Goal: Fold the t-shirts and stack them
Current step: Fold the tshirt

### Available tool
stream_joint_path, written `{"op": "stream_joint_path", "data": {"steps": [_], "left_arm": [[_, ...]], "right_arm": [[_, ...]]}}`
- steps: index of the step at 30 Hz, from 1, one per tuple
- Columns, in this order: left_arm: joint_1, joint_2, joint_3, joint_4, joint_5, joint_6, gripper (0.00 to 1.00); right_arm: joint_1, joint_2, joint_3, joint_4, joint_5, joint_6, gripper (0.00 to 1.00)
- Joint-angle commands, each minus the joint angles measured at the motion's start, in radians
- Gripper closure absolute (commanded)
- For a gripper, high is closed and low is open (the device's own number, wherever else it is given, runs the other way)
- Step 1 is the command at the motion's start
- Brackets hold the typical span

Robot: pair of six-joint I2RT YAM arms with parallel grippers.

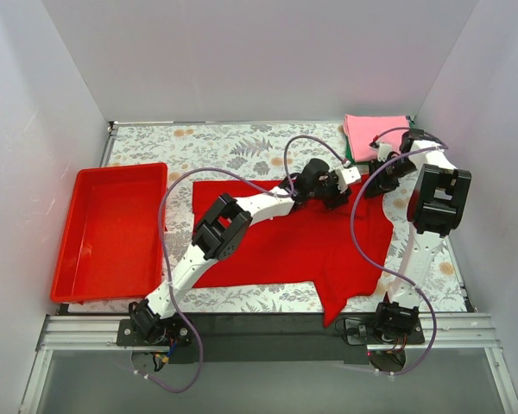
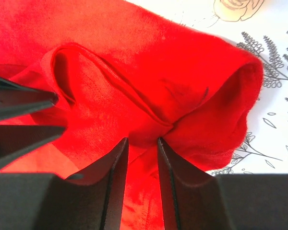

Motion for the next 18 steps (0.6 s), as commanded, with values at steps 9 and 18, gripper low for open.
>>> {"op": "stream_joint_path", "data": {"steps": [9, 18], "left_arm": [[-0.003, 0.047, 0.076, 0.038, -0.089, 0.040, 0.76], [0.005, -0.021, 0.033, 0.084, -0.050, -0.003, 0.81]], "right_arm": [[-0.007, -0.011, -0.024, 0.016, -0.015, 0.004, 0.76], [-0.007, -0.024, -0.035, 0.018, -0.015, -0.003, 0.84]]}}
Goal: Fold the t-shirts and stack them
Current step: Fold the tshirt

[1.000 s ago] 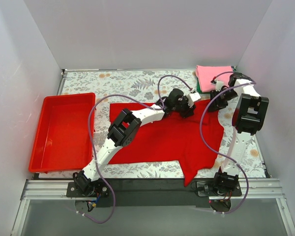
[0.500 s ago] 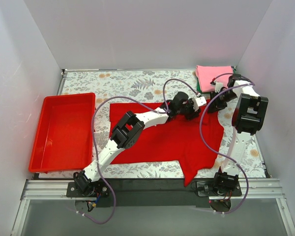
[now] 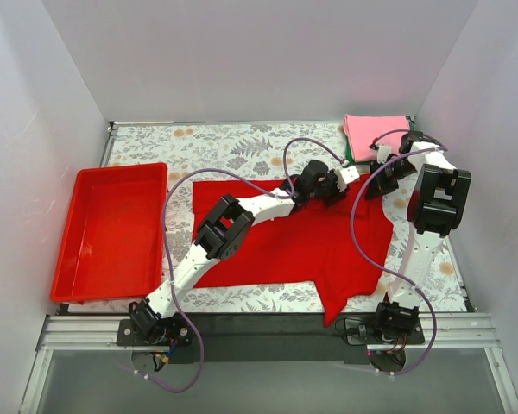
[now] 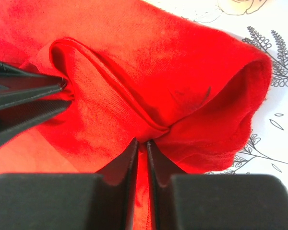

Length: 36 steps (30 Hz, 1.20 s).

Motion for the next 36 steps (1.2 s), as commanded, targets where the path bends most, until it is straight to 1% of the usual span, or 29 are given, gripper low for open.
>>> {"op": "stream_joint_path", "data": {"steps": [1, 3, 4, 6, 10, 14, 17, 18, 22, 24, 27, 28, 33, 36], "left_arm": [[0.006, -0.073, -0.002, 0.021, 0.004, -0.008, 0.84], [0.006, -0.067, 0.004, 0.014, -0.013, 0.002, 0.90], [0.006, -0.063, 0.004, 0.009, -0.022, 0.004, 0.96], [0.009, -0.060, 0.007, 0.000, -0.026, 0.006, 1.00], [0.012, -0.069, 0.001, 0.001, -0.018, -0.010, 1.00], [0.017, -0.087, -0.005, 0.001, 0.023, -0.022, 1.00], [0.017, -0.089, -0.007, -0.017, 0.037, -0.031, 0.88], [0.017, -0.089, -0.010, -0.025, 0.043, -0.033, 0.82], [0.017, -0.084, -0.025, -0.032, 0.034, -0.028, 0.81], [0.017, -0.078, -0.021, -0.035, 0.024, -0.021, 0.85], [0.017, -0.070, -0.012, -0.042, 0.014, -0.024, 0.97], [0.018, -0.079, -0.015, -0.034, 0.017, -0.028, 1.00], [0.024, -0.145, -0.053, 0.007, 0.042, -0.057, 1.00], [0.026, -0.222, -0.145, 0.078, 0.072, -0.071, 1.00]], "right_arm": [[-0.005, -0.023, -0.008, 0.000, -0.014, -0.006, 0.84], [-0.007, -0.026, -0.009, 0.000, -0.017, -0.006, 0.85], [-0.007, -0.028, -0.012, 0.000, -0.019, -0.006, 0.85], [-0.007, -0.031, -0.014, -0.002, -0.023, -0.006, 0.86], [-0.007, -0.037, -0.019, -0.003, -0.028, -0.008, 0.86], [-0.007, -0.040, -0.012, -0.005, -0.032, -0.008, 0.88], [-0.007, -0.037, -0.009, -0.005, -0.031, -0.006, 0.87], [-0.007, -0.039, -0.009, -0.005, -0.028, -0.008, 0.87], [-0.007, -0.037, -0.009, -0.005, -0.025, -0.011, 0.87], [-0.007, -0.037, -0.009, -0.005, -0.025, -0.013, 0.87], [-0.007, -0.039, -0.009, -0.005, -0.029, -0.013, 0.88], [-0.007, -0.040, -0.009, -0.007, -0.034, -0.013, 0.88], [-0.007, -0.063, -0.009, -0.008, -0.049, -0.013, 0.88], [-0.005, -0.089, -0.023, -0.010, -0.049, -0.020, 0.88]]}}
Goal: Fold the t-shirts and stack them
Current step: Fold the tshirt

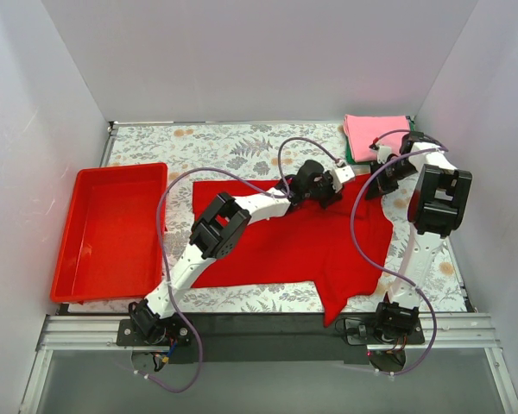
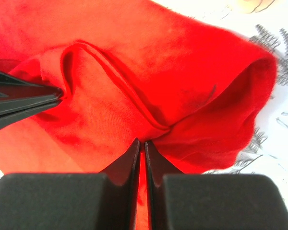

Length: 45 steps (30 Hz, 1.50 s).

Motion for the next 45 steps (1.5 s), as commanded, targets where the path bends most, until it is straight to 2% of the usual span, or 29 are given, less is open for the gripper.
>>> {"op": "stream_joint_path", "data": {"steps": [1, 6, 12, 24, 30, 31, 33, 34, 35, 37, 41, 45], "left_arm": [[0.011, -0.185, -0.080, 0.085, 0.046, -0.028, 1.00], [0.016, -0.285, -0.200, 0.117, 0.127, -0.051, 1.00], [0.016, -0.368, -0.315, 0.088, 0.291, -0.047, 1.00], [0.016, -0.503, -0.470, 0.025, 0.353, -0.004, 1.00], [0.016, -0.548, -0.551, -0.047, 0.430, 0.059, 1.00], [0.016, -0.552, -0.562, -0.056, 0.436, 0.067, 1.00], [0.016, -0.560, -0.582, -0.106, 0.459, 0.108, 0.92], [0.017, -0.566, -0.587, -0.123, 0.462, 0.114, 0.81], [0.016, -0.574, -0.590, -0.143, 0.462, 0.125, 0.76], [0.017, -0.607, -0.611, -0.197, 0.456, 0.139, 0.71], [0.055, -0.716, -0.702, -0.223, 0.468, 0.084, 0.71], [0.163, -0.816, -0.751, -0.304, 0.439, -0.037, 0.72]], "right_arm": [[-0.003, -0.088, -0.019, -0.010, -0.030, -0.015, 0.88], [-0.003, -0.137, -0.058, -0.012, -0.031, -0.033, 0.85], [-0.003, -0.195, -0.104, -0.030, -0.051, -0.057, 0.84], [-0.001, -0.339, -0.246, -0.188, -0.053, -0.244, 0.86], [0.011, -0.428, -0.395, -0.240, -0.028, -0.407, 0.76], [0.011, -0.437, -0.413, -0.245, -0.015, -0.422, 0.69], [0.014, -0.460, -0.446, -0.247, 0.010, -0.444, 0.61], [0.016, -0.467, -0.450, -0.250, 0.033, -0.462, 0.56], [0.014, -0.477, -0.452, -0.253, 0.045, -0.472, 0.53], [0.016, -0.488, -0.429, -0.265, 0.076, -0.490, 0.49], [0.013, -0.491, -0.314, -0.302, 0.061, -0.481, 0.48], [0.023, -0.447, -0.216, -0.306, 0.035, -0.420, 0.50]]}}
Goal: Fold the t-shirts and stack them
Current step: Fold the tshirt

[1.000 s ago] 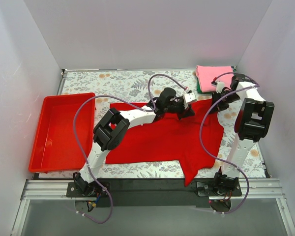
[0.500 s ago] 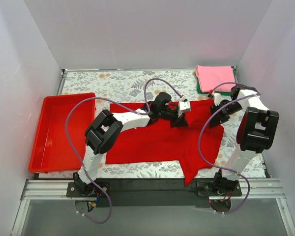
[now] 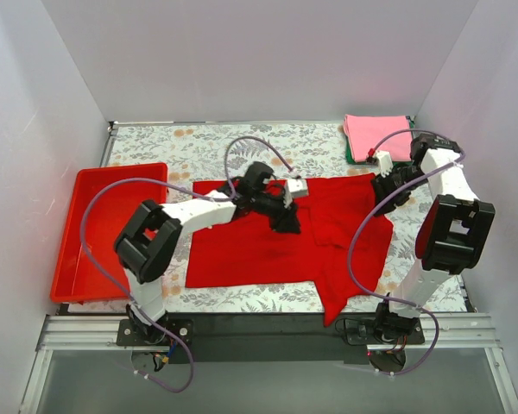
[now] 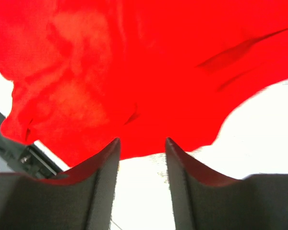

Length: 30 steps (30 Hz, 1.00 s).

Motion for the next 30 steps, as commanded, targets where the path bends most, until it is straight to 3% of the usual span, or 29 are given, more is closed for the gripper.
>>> {"op": "stream_joint_path", "data": {"steps": [1, 6, 9, 13, 21, 30], "left_arm": [[0.133, -0.158, 0.001, -0.098, -0.086, -0.115, 0.72], [0.298, -0.177, 0.010, -0.311, -0.241, -0.179, 0.72], [0.431, -0.154, -0.006, -0.372, -0.295, -0.185, 0.73], [0.514, -0.094, 0.005, -0.412, -0.367, -0.171, 0.73], [0.611, 0.118, 0.120, -0.430, -0.461, -0.162, 0.74], [0.635, 0.262, 0.372, -0.485, -0.437, -0.160, 0.74]], "right_arm": [[0.015, 0.031, 0.092, -0.026, -0.023, 0.040, 0.53], [0.073, 0.063, 0.052, 0.141, 0.038, 0.181, 0.57], [0.113, 0.091, 0.008, 0.233, 0.110, 0.234, 0.57], [0.135, 0.138, -0.025, 0.342, 0.190, 0.290, 0.57], [0.136, 0.267, 0.033, 0.427, 0.247, 0.368, 0.57], [0.140, 0.367, 0.208, 0.422, 0.227, 0.371, 0.55]]}}
